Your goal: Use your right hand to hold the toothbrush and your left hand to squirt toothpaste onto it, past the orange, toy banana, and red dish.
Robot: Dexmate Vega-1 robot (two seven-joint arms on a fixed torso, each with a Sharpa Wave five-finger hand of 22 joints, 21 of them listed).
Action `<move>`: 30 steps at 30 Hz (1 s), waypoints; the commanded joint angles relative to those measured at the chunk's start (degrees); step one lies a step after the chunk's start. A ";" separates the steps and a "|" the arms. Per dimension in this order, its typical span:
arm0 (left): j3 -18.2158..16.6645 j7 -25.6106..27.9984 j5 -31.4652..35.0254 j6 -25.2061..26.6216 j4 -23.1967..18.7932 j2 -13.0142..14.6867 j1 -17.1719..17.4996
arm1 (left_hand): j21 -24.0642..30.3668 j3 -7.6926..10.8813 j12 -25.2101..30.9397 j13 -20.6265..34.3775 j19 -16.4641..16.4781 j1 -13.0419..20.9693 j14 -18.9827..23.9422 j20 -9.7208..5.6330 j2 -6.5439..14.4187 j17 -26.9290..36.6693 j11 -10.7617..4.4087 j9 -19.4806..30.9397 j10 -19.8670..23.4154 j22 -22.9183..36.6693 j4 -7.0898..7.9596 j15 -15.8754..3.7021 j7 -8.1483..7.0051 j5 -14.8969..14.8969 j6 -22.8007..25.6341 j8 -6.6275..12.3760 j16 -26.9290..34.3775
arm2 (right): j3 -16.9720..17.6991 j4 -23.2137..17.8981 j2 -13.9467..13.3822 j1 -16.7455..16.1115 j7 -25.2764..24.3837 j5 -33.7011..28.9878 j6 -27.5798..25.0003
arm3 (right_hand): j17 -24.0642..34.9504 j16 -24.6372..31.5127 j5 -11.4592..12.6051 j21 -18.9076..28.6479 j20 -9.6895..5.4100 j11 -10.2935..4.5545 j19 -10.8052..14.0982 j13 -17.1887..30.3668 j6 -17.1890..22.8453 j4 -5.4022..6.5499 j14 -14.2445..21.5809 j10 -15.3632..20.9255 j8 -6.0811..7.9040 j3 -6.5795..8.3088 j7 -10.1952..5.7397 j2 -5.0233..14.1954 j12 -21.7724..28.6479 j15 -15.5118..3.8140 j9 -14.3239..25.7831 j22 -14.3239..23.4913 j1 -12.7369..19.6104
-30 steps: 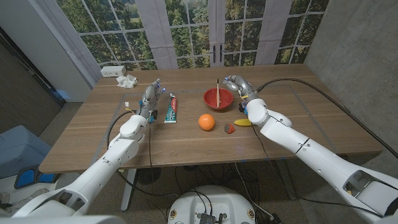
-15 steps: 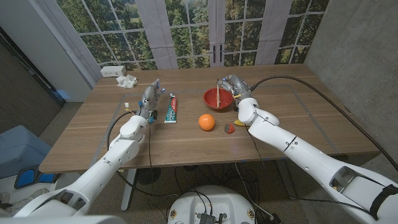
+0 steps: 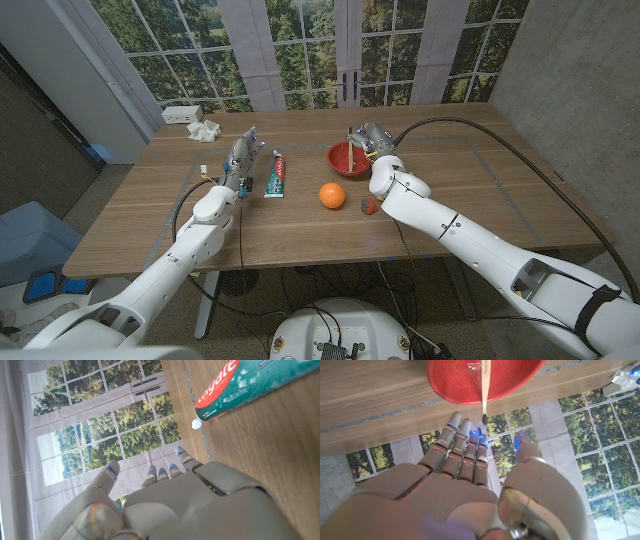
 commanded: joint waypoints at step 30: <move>-0.27 -0.04 0.05 -0.85 0.81 0.03 0.07 | -0.63 0.32 0.26 0.06 0.22 -0.68 0.38 0.42 2.52 0.17 -0.11 0.16 0.18 0.13 -0.59 0.04 0.28 0.03 0.41 0.26 -0.11 | -10.34 14.38 8.71 9.04 -3.54 -2.43 -12.97 | 3.61 3.30 -0.58 2.64 -0.55 -1.53 1.72 2.58 3.46 -0.27 2.67 2.97 1.41 -1.06 -1.48 -2.42 2.17 -5.35 0.46 0.34 7.01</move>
